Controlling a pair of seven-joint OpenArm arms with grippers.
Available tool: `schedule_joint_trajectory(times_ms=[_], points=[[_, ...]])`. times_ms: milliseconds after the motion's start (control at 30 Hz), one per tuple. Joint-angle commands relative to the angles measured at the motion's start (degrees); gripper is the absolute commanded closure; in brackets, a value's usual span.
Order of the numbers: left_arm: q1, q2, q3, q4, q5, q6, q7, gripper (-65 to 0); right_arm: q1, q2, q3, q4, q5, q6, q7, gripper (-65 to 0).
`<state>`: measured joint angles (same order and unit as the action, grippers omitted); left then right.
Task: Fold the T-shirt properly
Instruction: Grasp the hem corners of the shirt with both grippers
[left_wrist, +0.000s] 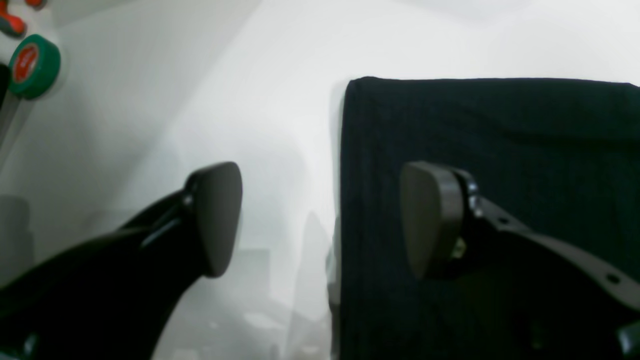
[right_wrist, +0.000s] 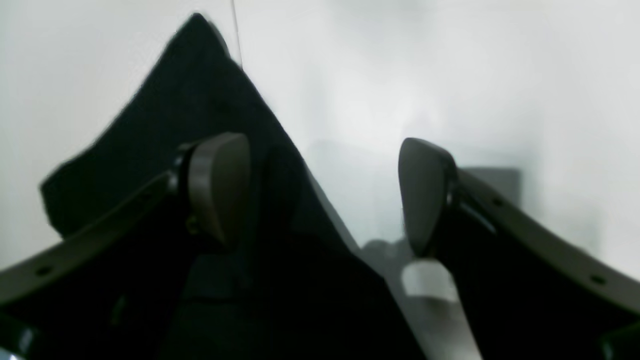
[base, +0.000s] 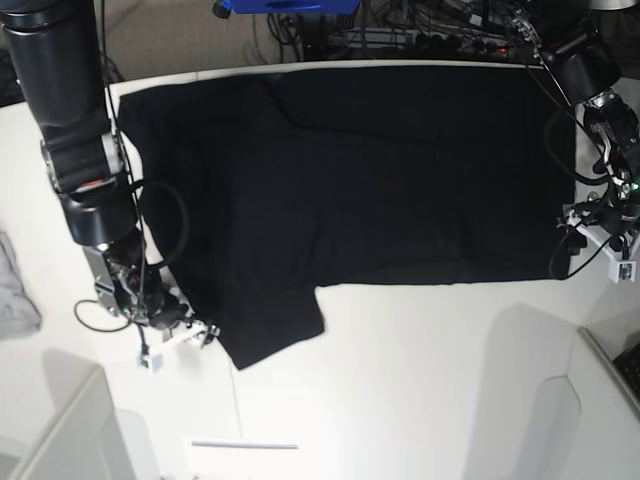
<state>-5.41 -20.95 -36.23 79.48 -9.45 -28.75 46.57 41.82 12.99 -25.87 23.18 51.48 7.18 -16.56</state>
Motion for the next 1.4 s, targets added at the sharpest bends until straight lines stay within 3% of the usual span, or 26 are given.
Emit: schedule_joint_trajectory(times_ms=[0,300,700,867,1100,1300,1367], points=[[-1.0,-1.2,-0.2,0.9,-0.4,0.0,-1.1,-47.7,2.0,-0.3,-0.6,0.9,0.7,0.6,0.6,-44.0],[-0.6,-1.2,-0.2,0.9,-0.4,0.0,-1.1,-47.7,1.3,-2.3,-4.2,0.9,0.6,0.6,0.6,-42.8],[-1.1,-1.2,-0.2,-2.9,-0.4,0.1,-1.1,-47.7,0.0,-2.3,-4.2,0.9,0.5,0.6,1.0,-18.8],[-2.9,-1.2,-0.2,-5.3,-0.4,0.1,-1.1,-48.7,-0.1,-2.3,-3.7,0.9,0.5,0.5,1.1,0.0],[-7.4,-1.2,-0.2,-9.3,-0.3,0.3,-1.1,-48.9,-0.2,-2.3,-3.6,0.9,0.7,0.3,1.1,0.0],[-13.1,-1.2,4.8,-15.1,5.7,0.3,-1.6,-48.7,-0.2,-2.3,-3.6,0.9,0.7,0.3,1.1,0.0],[-14.5,-0.9,5.5,-16.9,6.4,0.3,-4.2,-48.2,-0.2,-2.3,-3.6,0.9,0.9,0.3,1.1,0.0]])
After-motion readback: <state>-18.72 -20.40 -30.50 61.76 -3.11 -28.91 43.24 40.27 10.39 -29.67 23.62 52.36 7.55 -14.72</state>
